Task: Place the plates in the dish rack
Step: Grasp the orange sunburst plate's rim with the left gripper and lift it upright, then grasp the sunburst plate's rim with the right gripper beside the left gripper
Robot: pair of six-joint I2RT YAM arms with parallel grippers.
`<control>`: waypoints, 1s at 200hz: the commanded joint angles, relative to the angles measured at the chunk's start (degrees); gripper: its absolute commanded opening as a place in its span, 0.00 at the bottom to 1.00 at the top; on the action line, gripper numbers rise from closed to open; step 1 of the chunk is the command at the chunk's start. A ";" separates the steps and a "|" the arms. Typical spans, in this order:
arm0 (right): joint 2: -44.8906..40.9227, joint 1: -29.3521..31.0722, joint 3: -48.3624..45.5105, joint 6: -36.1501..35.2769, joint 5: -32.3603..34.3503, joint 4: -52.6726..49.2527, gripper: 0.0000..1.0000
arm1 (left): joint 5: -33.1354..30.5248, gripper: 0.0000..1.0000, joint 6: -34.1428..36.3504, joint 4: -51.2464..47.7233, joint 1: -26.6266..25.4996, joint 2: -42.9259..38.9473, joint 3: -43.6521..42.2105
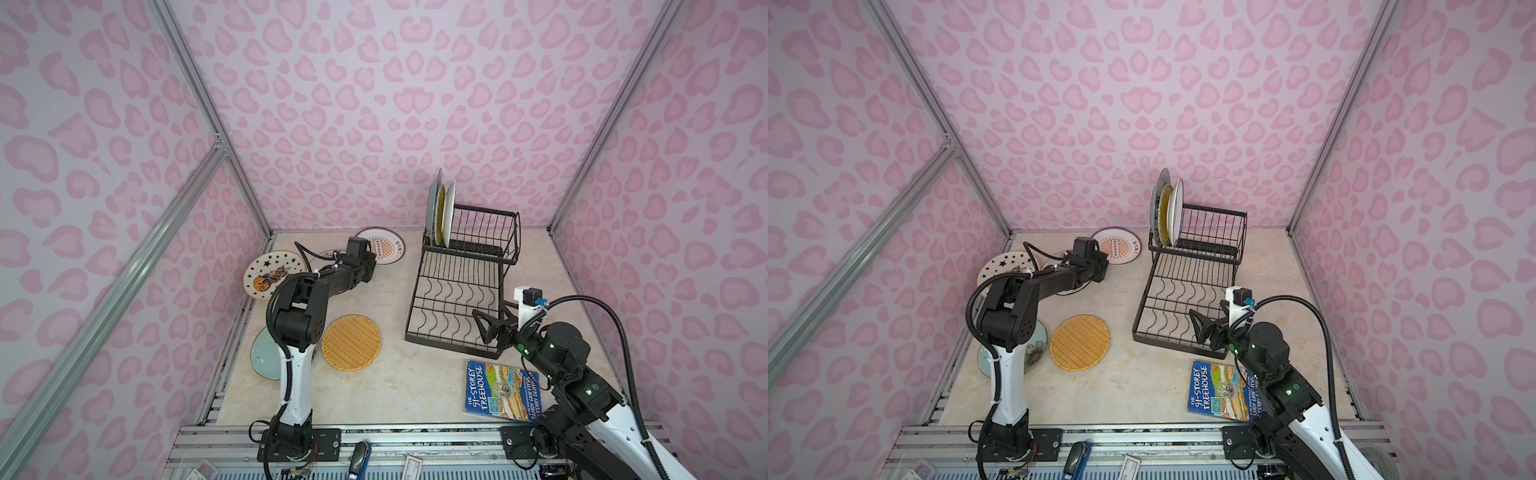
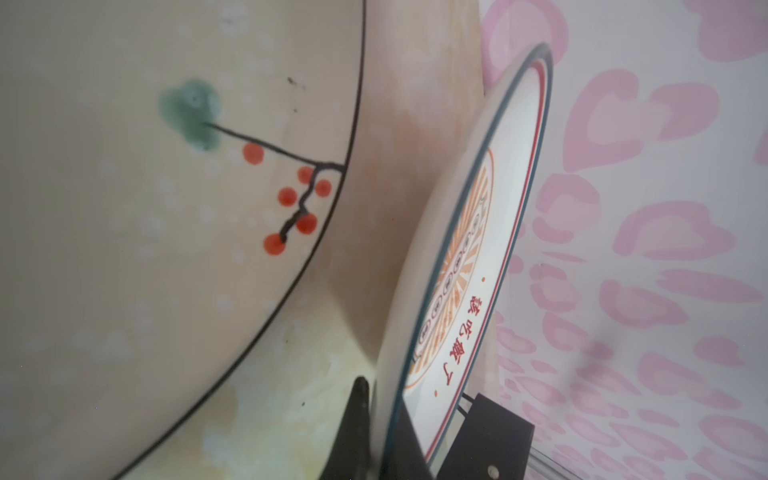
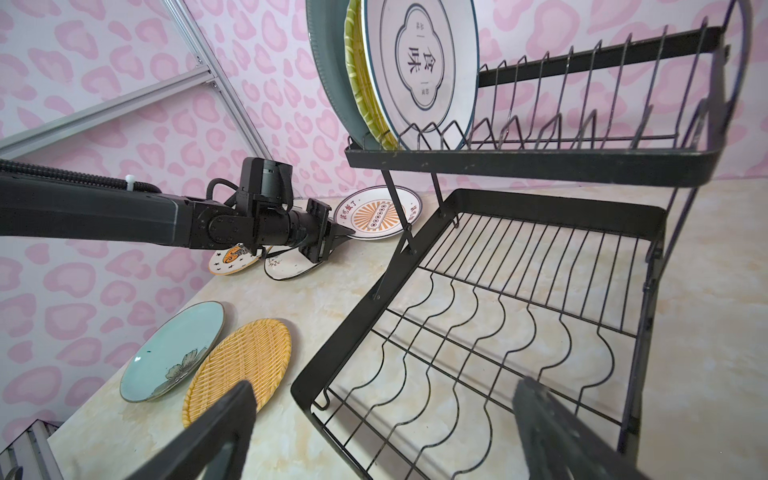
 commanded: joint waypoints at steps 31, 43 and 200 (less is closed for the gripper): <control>-1.24 0.19 -1.77 -1.58 -0.27 4.72 0.97 | 1.05 0.04 5.39 3.48 1.39 -22.75 -12.02; -1.41 0.61 -2.82 -1.75 0.02 6.56 0.98 | 1.39 0.04 6.15 1.36 1.92 -27.04 -14.92; 24.90 22.71 1.62 -35.91 7.11 27.55 0.98 | 7.12 0.04 15.80 -37.29 4.15 -72.00 -31.90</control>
